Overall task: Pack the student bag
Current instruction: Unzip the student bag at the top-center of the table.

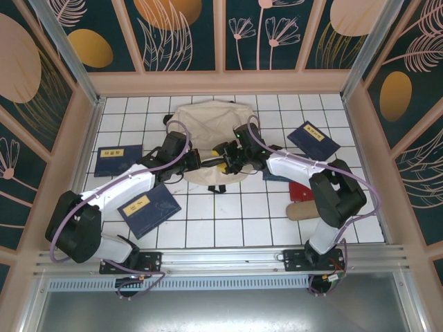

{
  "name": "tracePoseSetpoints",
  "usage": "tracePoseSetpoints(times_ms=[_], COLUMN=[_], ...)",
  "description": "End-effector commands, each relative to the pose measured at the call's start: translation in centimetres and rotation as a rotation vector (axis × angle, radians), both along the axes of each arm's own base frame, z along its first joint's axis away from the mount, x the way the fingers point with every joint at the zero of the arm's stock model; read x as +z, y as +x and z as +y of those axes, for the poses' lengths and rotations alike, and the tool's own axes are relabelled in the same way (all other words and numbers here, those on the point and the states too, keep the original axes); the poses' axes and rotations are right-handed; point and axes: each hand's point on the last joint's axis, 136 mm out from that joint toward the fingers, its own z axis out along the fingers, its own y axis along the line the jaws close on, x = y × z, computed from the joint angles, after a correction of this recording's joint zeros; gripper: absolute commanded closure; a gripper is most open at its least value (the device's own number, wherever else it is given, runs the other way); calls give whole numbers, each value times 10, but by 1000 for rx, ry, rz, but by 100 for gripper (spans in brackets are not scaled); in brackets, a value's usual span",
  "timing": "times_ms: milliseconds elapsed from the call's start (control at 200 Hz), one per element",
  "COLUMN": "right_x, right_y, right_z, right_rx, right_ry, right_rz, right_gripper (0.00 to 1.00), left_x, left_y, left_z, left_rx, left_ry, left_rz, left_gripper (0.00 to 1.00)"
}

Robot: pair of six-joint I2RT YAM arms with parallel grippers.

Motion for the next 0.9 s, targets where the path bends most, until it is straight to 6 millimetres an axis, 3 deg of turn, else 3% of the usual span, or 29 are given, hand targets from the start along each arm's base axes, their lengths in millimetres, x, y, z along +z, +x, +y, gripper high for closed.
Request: tracePoseSetpoints(times_ms=[0, 190, 495, 711, 896], right_x=[10, 0, -28, -29, -24], right_y=[15, 20, 11, 10, 10], right_z=[7, 3, 9, -20, -50], right_rx=[-34, -70, -55, -135, -202], right_ry=[26, -16, -72, -159, -234], right_rz=[-43, -12, 102, 79, 46], right_gripper=[52, 61, 66, 92, 97], left_x=[11, 13, 13, 3, 7], left_y=[8, 7, 10, 10, 12], left_z=[-4, -4, 1, 25, 55], left_rx=[-12, -13, 11, 113, 223], left_ry=[-21, -26, -12, 68, 163], left_rz=[-35, -39, -50, -48, -81], left_gripper=[100, 100, 100, 100, 100])
